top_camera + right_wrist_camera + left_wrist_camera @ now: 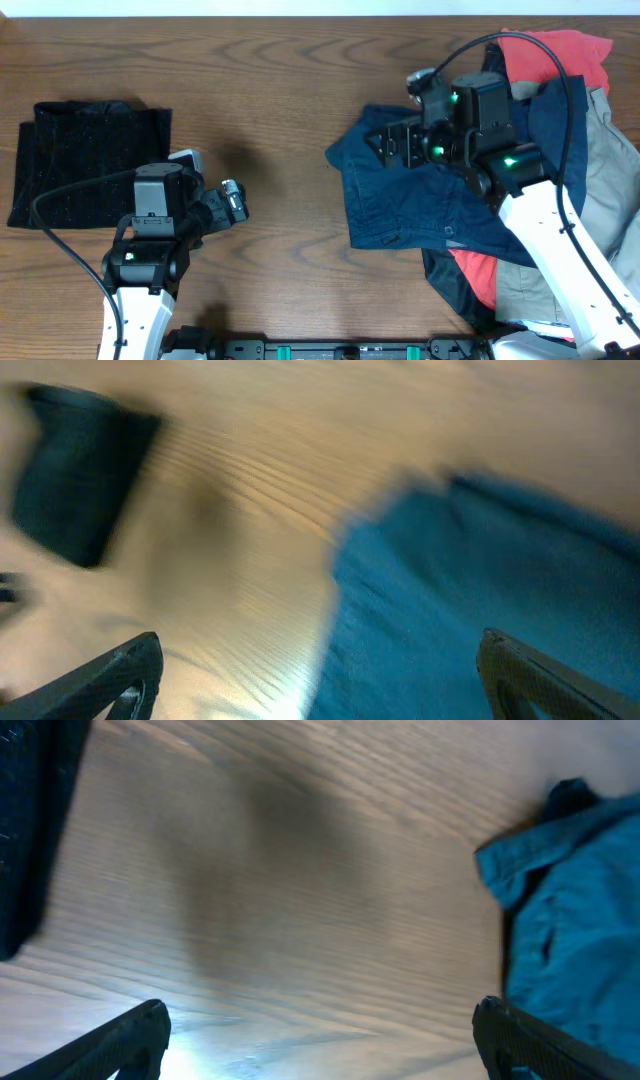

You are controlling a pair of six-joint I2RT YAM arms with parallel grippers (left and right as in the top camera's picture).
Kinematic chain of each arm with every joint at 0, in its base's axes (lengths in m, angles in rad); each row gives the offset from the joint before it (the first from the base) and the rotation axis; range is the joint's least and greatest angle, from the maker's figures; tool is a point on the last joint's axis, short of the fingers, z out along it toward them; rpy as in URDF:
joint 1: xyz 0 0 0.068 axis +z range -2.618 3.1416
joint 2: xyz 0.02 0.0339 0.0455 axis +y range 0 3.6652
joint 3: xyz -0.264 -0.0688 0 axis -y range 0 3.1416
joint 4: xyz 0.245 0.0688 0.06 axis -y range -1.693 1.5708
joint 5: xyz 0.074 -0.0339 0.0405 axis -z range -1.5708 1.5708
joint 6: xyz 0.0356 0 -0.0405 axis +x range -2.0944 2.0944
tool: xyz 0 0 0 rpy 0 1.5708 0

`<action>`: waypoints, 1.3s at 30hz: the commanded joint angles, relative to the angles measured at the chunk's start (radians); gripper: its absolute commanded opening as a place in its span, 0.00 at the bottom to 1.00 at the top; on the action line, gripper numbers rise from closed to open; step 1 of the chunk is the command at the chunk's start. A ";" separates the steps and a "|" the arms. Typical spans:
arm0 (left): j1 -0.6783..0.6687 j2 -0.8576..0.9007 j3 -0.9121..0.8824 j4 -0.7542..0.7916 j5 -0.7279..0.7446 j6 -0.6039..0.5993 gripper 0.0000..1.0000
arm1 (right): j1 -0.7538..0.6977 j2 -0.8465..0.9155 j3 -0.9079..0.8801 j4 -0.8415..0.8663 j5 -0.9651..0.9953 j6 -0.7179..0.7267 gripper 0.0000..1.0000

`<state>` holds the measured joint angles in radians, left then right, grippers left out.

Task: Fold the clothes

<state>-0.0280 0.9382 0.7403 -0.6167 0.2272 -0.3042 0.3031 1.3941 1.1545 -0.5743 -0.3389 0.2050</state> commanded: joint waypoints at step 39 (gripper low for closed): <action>-0.623 0.705 0.024 0.378 0.244 -0.277 0.06 | -0.218 -0.003 0.009 -0.437 0.325 0.033 0.99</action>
<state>-0.7052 1.6756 0.7471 -0.1738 0.4740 -0.6788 0.0975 1.3941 1.1549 -1.0100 -0.0254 0.2306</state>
